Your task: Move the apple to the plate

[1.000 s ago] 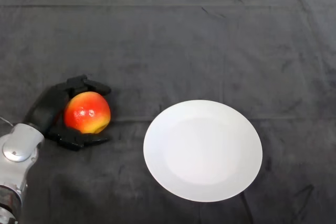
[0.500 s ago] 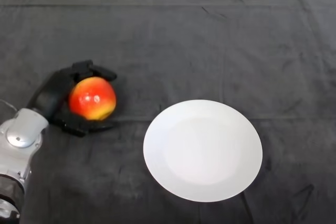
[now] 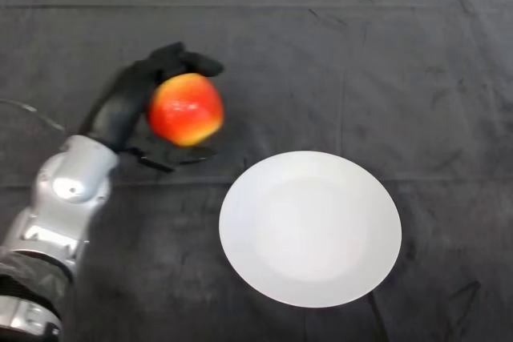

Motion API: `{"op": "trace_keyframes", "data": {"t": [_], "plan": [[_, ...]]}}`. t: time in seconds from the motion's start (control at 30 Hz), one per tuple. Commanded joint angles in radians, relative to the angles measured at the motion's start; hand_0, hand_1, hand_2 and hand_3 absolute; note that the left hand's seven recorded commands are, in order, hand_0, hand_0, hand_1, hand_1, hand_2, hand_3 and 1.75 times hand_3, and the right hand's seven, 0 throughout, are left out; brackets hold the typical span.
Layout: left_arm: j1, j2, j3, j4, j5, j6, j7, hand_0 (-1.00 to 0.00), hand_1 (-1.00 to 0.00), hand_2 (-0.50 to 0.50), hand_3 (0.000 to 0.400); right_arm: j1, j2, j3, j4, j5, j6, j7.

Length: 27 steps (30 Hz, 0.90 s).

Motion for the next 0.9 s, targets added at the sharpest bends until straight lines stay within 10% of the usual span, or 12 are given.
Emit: {"op": "trace_keyframes", "data": {"t": [0.03,0.5,0.9], "plan": [[0.061,-0.011,-0.026,-0.059,0.027,0.02,0.022,-1.0,-0.92,-0.04,0.4,-0.008,-0.018,-0.0093,-0.01,0.014,0.001,-0.0001],[0.137,-0.104,-0.238,-0.286,0.012,0.125,0.091,-1.0,-0.92,-0.04,0.4,-0.006,-0.015,-0.0091,-0.016,0.0146,0.0,-0.0029],[0.132,-0.087,-0.393,-0.265,-0.043,0.121,0.088,-1.0,-0.92,-0.04,0.4,-0.004,-0.014,-0.0091,-0.019,0.0154,0.0,-0.0047]]}}
